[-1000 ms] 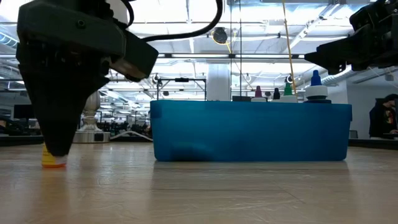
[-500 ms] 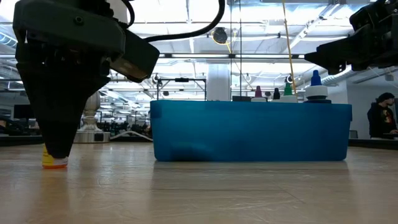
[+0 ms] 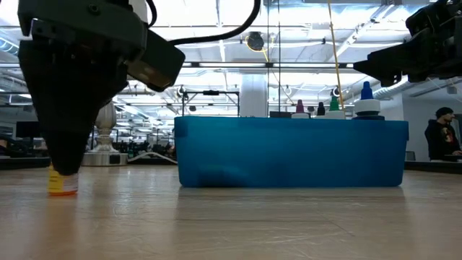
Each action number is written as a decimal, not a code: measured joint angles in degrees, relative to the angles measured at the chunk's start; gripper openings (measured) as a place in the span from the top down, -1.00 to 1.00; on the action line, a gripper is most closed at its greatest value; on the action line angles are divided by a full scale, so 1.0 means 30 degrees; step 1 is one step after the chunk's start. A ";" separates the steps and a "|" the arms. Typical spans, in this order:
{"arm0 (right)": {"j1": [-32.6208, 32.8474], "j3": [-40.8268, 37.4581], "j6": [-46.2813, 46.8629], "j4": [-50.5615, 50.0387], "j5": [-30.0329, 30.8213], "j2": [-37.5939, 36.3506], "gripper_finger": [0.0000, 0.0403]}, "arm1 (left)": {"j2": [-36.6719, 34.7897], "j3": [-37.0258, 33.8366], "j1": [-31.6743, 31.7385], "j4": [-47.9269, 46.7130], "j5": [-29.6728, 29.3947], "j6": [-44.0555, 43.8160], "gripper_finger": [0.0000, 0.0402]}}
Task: Pick & Place food coloring
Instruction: Put the small orange food coloring bottle into the blue bin
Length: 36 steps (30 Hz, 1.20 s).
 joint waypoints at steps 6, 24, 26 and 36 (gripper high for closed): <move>0.0001 0.0000 -0.0002 0.0000 0.0000 0.0000 -0.05 | 0.0007 0.0000 0.0000 -0.0016 0.0158 -0.0189 0.28; -0.0001 -0.0003 -0.0002 0.0000 0.0003 0.0000 -0.05 | 0.0007 0.0000 0.0000 -0.0017 -0.0421 0.0124 0.32; 0.0003 -0.0001 0.0002 0.0000 -0.0002 0.0000 -0.05 | 0.0001 0.0000 0.0000 -0.0017 -0.0414 0.0118 0.40; 0.0000 0.0002 -0.0002 0.0000 -0.0003 0.0000 -0.05 | 0.0007 0.0022 0.0007 -0.0017 -0.0618 0.1315 0.66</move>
